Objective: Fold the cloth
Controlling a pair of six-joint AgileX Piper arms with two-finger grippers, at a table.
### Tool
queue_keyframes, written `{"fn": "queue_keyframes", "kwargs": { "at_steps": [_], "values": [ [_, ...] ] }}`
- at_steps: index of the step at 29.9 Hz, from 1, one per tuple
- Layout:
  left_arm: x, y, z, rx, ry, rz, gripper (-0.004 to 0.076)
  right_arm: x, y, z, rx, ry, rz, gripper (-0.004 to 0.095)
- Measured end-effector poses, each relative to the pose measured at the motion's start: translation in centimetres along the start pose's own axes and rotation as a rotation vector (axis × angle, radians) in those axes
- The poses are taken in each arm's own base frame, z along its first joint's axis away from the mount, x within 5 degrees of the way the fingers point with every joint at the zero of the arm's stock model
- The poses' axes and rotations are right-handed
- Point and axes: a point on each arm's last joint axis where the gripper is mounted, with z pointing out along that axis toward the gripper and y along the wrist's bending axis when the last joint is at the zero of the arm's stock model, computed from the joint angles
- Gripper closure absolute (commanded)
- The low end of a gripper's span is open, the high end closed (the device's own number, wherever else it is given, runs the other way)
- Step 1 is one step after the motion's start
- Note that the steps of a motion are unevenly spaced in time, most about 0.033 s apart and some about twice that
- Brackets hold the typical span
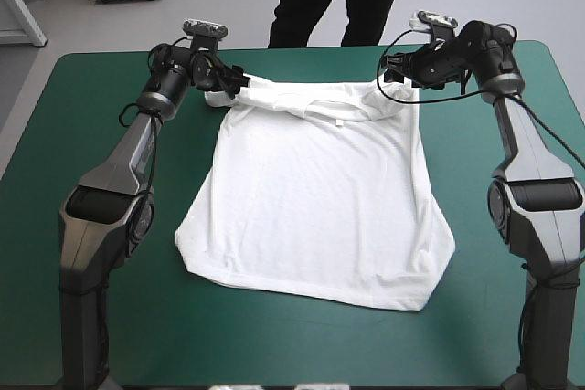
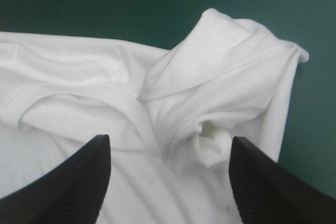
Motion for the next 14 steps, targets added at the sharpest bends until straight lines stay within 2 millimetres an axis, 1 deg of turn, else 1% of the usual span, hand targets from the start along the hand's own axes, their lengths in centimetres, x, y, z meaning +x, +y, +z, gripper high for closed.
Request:
{"fn": "queue_keyframes", "kwargs": {
  "at_steps": [2, 3, 4, 6, 8, 9, 11, 12, 14],
  "values": [
    [-0.5, 0.1, -1.7, 0.000, 0.004, -0.005, 0.0129, -0.2, 0.5, -1.1, 0.003, 0.028, -0.022, 0.0343],
    [-0.8, 0.3, -3.1, 0.000, 0.011, -0.004, 0.0144, -0.3, 0.7, -1.8, 0.005, 0.044, -0.032, 0.0355],
    [-1.0, 0.4, -4.2, -0.001, 0.018, -0.001, 0.0157, -0.5, 1.0, -2.4, 0.004, 0.038, -0.036, 0.0364],
    [-1.3, 0.6, -7.1, -0.003, 0.040, 0.026, 0.0195, -0.9, 1.6, -3.9, -0.001, 0.018, -0.036, 0.0389],
    [-1.4, 0.9, -9.6, -0.005, 0.071, 0.051, 0.0239, -1.1, 2.1, -5.2, -0.005, 0.001, -0.033, 0.0397],
    [-1.4, 1.0, -11.2, -0.005, 0.087, 0.063, 0.0256, -1.2, 2.6, -6.3, -0.008, -0.019, -0.036, 0.0397],
    [-1.5, 1.2, -13.6, -0.006, 0.094, 0.077, 0.0296, -1.5, 3.6, -8.4, -0.015, -0.058, -0.055, 0.0397],
    [-1.6, 1.4, -15.4, -0.003, 0.087, 0.077, 0.0310, -1.6, 4.3, -9.9, -0.021, -0.086, -0.061, 0.0399],
    [-1.6, 1.6, -17.8, -0.004, 0.066, 0.085, 0.0337, -1.4, 5.7, -12.1, -0.034, -0.121, -0.083, 0.0399]
  ]
}}
